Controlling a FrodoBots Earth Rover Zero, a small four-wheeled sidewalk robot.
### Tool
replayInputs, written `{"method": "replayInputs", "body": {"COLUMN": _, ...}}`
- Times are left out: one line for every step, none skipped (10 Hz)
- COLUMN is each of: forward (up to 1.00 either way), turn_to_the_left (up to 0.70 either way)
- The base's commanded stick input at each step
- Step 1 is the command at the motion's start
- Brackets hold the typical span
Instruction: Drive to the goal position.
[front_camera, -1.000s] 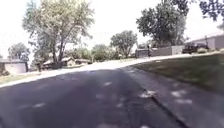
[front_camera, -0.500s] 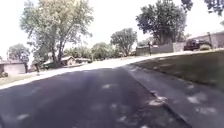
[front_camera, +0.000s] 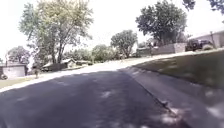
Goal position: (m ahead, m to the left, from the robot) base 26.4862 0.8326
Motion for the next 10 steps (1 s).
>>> {"method": "replayInputs", "body": {"forward": 0.70, "turn_to_the_left": 0.00}}
{"method": "replayInputs", "body": {"forward": 0.70, "turn_to_the_left": 0.00}}
{"method": "replayInputs", "body": {"forward": 0.70, "turn_to_the_left": 0.00}}
{"method": "replayInputs", "body": {"forward": 0.70, "turn_to_the_left": 0.00}}
{"method": "replayInputs", "body": {"forward": 0.70, "turn_to_the_left": 0.00}}
{"method": "replayInputs", "body": {"forward": 0.70, "turn_to_the_left": 0.00}}
{"method": "replayInputs", "body": {"forward": 0.70, "turn_to_the_left": 0.00}}
{"method": "replayInputs", "body": {"forward": 0.70, "turn_to_the_left": 0.00}}
{"method": "replayInputs", "body": {"forward": 0.70, "turn_to_the_left": 0.00}}
{"method": "replayInputs", "body": {"forward": 0.70, "turn_to_the_left": 0.00}}
